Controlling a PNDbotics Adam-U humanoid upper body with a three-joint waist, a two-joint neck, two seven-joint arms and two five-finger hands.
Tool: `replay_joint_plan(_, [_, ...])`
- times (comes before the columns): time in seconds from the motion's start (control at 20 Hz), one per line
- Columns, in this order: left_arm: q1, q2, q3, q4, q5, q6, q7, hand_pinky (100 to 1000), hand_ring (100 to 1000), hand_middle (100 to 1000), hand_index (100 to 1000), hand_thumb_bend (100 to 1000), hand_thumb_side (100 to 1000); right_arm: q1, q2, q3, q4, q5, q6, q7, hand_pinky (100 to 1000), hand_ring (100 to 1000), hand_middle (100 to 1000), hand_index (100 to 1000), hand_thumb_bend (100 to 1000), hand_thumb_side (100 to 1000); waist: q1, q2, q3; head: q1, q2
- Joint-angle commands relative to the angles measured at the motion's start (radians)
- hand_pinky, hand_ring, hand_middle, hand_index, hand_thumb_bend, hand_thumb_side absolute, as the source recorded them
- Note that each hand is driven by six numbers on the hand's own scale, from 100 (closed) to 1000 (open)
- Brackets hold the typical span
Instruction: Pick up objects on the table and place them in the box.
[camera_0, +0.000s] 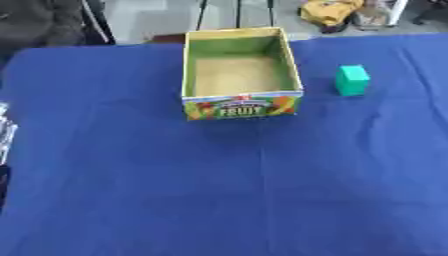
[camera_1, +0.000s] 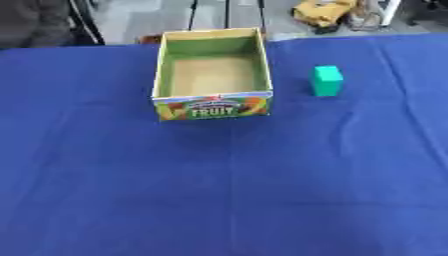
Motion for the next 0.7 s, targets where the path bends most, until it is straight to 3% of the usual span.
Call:
replay_joint_plan(0.05, [-0.015, 0.013, -0.002, -0.014, -0.004, 0.001, -0.005, 700, 643, 634, 743, 764, 953, -0.012, -0.02, -0.005, -0.005, 0.001, -0.001, 0.005, 458, 581, 600, 753, 140, 672, -0.002, -0.022, -0.001, -0.001, 0.014])
replay_joint_plan(0.7, [-0.015, 0.008, -0.004, -0.014, -0.006, -0.003, -0.012, 707, 644, 635, 744, 756, 954, -0.009, -0.02, -0.001, 0.002, 0.001, 0.009, 0.014, 456, 579, 600, 753, 162, 663, -0.006, -0.03, -0.004, -0.015, -0.004])
